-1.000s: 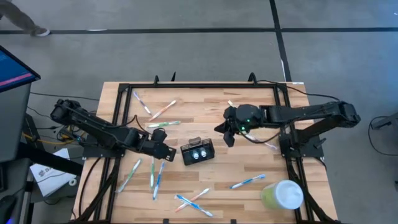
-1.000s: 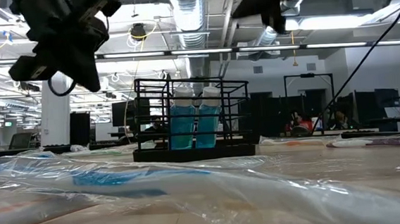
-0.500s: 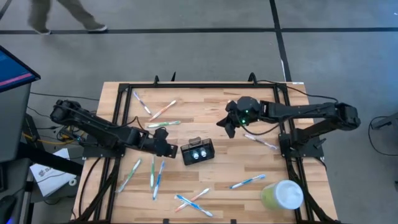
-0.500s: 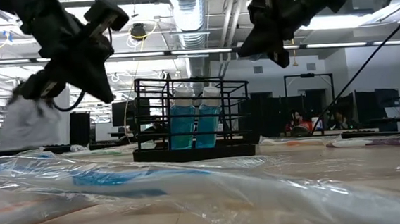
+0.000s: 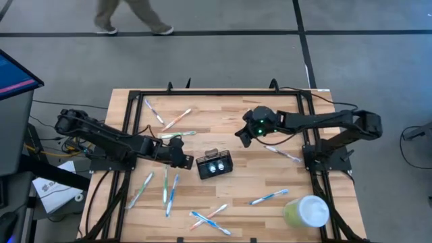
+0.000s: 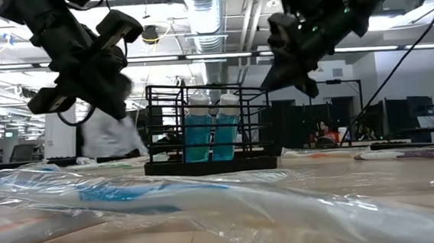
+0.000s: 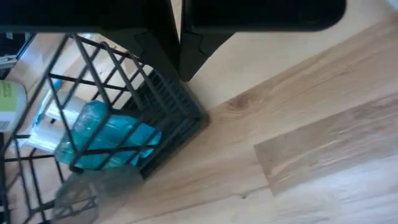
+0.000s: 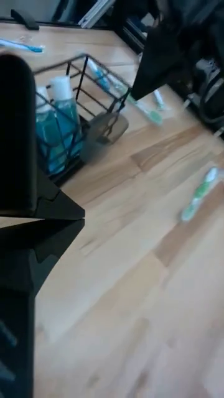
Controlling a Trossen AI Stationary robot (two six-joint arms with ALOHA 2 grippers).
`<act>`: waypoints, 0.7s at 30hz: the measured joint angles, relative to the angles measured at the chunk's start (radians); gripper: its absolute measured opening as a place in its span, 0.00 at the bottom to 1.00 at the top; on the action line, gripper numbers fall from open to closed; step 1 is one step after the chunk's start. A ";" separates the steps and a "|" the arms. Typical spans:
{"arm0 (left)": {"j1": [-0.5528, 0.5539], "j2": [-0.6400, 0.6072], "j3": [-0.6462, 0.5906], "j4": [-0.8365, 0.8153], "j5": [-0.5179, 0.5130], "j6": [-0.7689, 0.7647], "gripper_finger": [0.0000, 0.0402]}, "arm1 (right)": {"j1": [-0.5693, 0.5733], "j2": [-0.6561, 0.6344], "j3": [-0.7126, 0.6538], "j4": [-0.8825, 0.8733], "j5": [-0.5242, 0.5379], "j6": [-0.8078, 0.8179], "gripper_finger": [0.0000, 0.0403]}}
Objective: Pick & Place toothbrushing station
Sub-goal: Adjust the mesh organizer
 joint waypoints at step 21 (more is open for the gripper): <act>0.051 0.162 0.001 0.178 0.099 0.047 0.00 | 0.067 0.192 0.001 0.168 -0.079 0.123 0.00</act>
